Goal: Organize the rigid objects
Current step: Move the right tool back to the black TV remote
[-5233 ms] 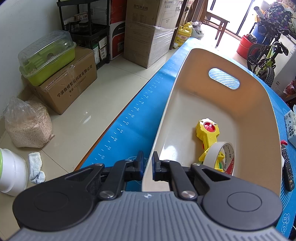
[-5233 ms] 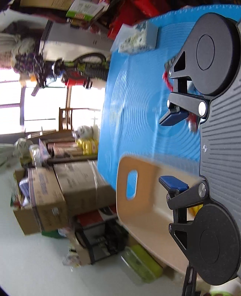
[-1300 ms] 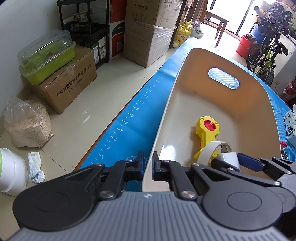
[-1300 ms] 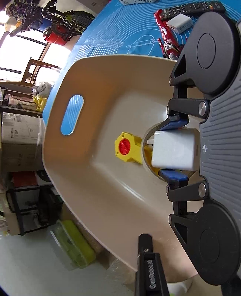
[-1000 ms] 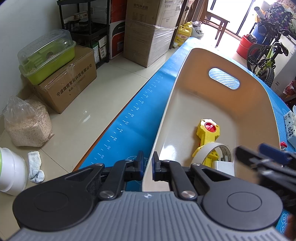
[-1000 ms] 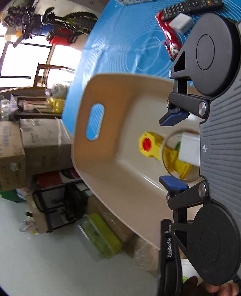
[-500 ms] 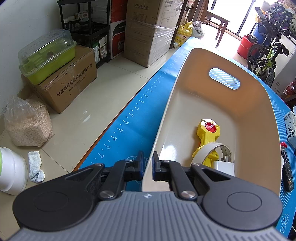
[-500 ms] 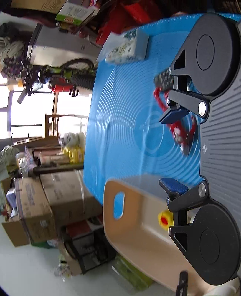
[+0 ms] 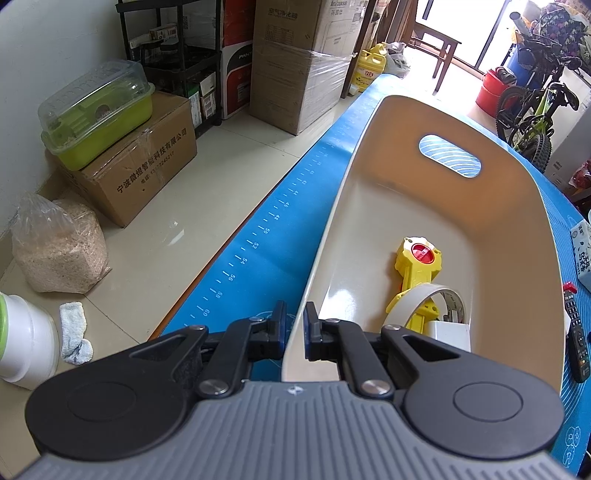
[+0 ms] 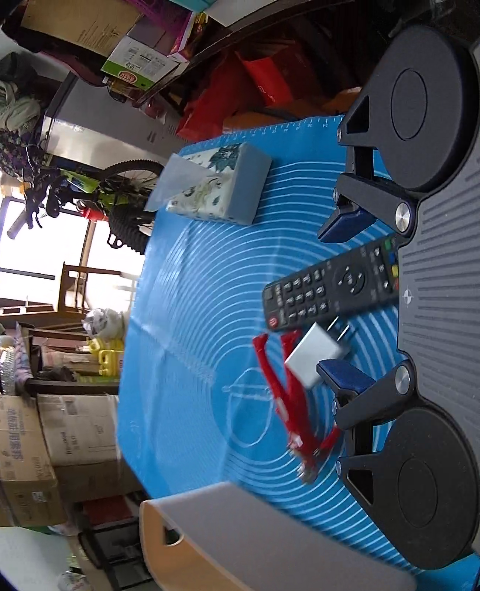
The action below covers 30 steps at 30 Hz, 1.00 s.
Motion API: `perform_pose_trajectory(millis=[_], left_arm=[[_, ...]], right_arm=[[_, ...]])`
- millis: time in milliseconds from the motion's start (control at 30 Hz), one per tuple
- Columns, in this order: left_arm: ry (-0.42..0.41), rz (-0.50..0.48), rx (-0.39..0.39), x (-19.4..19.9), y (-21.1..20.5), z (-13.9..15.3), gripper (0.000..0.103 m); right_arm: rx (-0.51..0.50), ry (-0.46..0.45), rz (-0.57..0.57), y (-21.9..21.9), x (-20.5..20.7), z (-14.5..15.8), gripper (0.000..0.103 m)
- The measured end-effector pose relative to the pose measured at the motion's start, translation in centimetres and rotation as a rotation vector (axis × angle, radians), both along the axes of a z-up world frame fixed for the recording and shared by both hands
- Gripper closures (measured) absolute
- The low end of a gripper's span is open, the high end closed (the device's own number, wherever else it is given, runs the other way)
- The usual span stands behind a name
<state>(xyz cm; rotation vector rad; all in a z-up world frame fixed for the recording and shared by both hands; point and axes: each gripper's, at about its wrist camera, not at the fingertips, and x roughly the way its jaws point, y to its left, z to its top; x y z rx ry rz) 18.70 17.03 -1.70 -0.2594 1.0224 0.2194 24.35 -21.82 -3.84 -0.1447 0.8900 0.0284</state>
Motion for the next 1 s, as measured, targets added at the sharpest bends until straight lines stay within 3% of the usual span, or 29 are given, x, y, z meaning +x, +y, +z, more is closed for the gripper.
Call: perform_pose_trajectory(millis=[300, 767, 1000], left_arm=[[0.009, -0.002, 0.009, 0.1, -0.2, 0.0, 0.092], [0.012, -0.002, 0.029, 0.3, -0.6, 0.0, 0.091], [0.012, -0.004, 0.032, 0.3, -0.6, 0.0, 0.091]], right_arm=[[-0.031, 0.045, 0.028, -1.5, 1.0, -3.5, 0.027], [0.037, 0.023, 0.05, -3.1, 2.2, -5.4, 0.031], [0.067, 0.025, 0.078, -2.9, 2.5, -5.3, 0.045]])
